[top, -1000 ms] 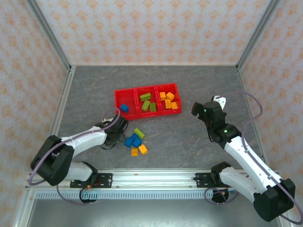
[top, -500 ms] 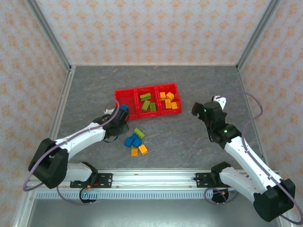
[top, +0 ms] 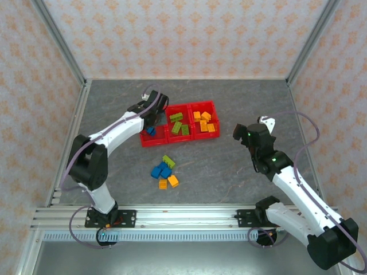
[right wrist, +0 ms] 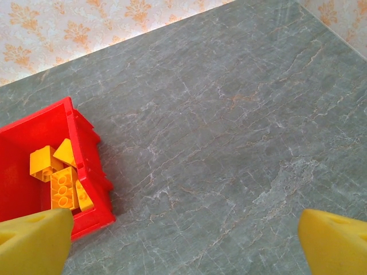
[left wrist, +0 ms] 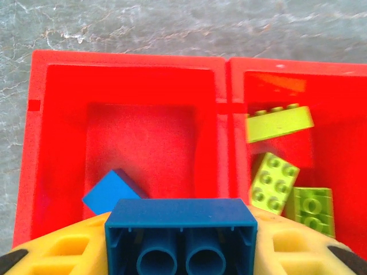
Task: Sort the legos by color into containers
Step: Place the lego in the container.
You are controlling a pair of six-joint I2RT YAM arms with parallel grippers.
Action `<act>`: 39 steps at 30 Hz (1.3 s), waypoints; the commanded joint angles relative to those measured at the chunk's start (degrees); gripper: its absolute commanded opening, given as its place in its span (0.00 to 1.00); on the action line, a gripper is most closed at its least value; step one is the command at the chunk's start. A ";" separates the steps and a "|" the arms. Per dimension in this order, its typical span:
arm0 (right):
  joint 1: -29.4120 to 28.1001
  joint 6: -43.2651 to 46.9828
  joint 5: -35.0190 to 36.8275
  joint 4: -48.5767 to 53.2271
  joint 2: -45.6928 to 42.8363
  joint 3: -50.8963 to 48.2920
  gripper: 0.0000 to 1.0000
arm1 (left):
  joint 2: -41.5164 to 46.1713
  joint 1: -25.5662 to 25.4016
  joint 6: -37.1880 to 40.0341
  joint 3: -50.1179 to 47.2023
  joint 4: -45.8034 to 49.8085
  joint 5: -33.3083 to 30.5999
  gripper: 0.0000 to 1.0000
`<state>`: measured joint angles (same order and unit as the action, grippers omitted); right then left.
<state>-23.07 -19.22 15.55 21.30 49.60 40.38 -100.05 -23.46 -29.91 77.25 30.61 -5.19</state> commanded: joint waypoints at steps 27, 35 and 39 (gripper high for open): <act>0.27 1.26 -0.15 2.37 -3.22 -2.06 1.00 | 4.63 3.69 6.30 -0.79 -1.59 2.94 0.99; 0.31 0.65 -1.62 1.48 -1.54 -1.80 1.00 | 13.57 -1.23 6.52 -12.01 -4.47 7.32 0.99; 0.31 0.58 -1.77 0.77 -0.79 -1.88 1.00 | 15.32 -6.29 9.97 -16.04 -3.94 11.67 0.99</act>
<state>-23.05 -18.44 13.82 22.72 48.58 38.98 -86.06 -27.27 -22.87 63.09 27.24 2.70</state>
